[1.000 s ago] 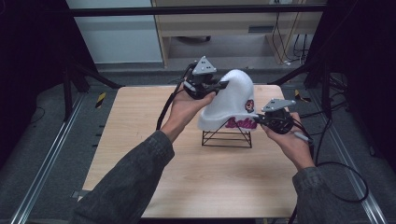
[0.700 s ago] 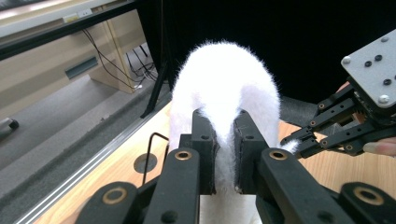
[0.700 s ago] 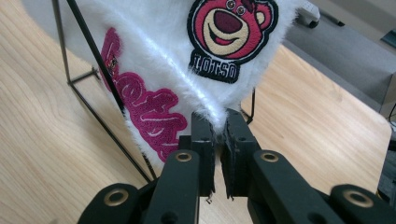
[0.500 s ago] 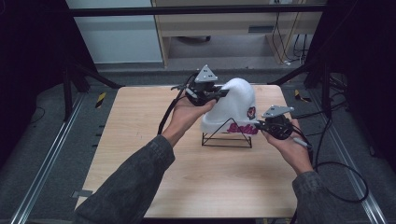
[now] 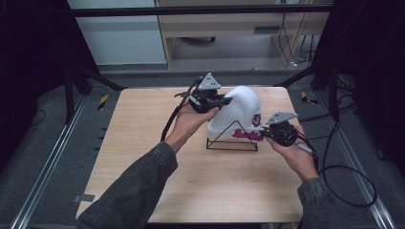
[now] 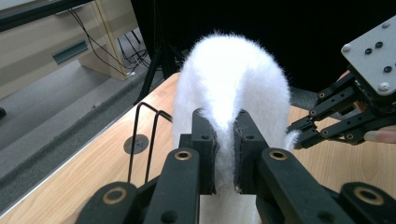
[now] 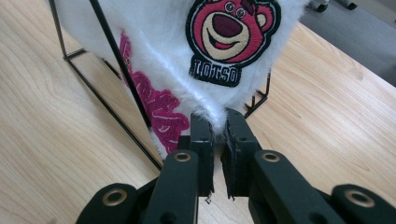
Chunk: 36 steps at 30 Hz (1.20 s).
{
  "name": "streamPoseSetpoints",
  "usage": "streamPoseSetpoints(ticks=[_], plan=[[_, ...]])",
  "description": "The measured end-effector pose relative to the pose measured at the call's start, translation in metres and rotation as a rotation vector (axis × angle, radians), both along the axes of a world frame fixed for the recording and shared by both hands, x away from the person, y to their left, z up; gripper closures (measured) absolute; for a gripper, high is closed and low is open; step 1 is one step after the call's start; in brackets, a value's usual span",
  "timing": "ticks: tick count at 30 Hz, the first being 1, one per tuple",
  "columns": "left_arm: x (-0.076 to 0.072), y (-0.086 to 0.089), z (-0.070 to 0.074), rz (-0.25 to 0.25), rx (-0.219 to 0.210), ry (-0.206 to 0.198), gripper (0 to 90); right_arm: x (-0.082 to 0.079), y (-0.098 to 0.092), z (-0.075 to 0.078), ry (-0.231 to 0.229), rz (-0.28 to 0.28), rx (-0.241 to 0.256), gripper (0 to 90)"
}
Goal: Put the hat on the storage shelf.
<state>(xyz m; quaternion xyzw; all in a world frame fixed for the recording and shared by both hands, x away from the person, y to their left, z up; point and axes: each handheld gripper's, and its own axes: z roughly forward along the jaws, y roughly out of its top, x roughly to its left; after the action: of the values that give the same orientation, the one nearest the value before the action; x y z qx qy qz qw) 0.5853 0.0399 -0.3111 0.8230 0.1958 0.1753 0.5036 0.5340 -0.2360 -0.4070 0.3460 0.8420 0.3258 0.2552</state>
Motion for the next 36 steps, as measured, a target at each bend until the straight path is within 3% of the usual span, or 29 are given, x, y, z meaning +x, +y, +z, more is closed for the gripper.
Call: streamPoseSetpoints(ticks=[14, 17, 36], plan=[[0.000, 0.007, -0.027, 0.003, -0.023, 0.034, 81.7, 0.003, 0.003, -0.009, 0.028, -0.002, -0.021, 82.4], [-0.002, 0.008, -0.031, 0.009, -0.008, 0.028, 81.8, 0.003, 0.003, -0.013, 0.043, 0.000, -0.022, 82.2], [-0.006, 0.010, -0.041, -0.006, 0.024, 0.037, 81.5, 0.003, 0.004, -0.023, 0.074, -0.001, -0.020, 81.5]])
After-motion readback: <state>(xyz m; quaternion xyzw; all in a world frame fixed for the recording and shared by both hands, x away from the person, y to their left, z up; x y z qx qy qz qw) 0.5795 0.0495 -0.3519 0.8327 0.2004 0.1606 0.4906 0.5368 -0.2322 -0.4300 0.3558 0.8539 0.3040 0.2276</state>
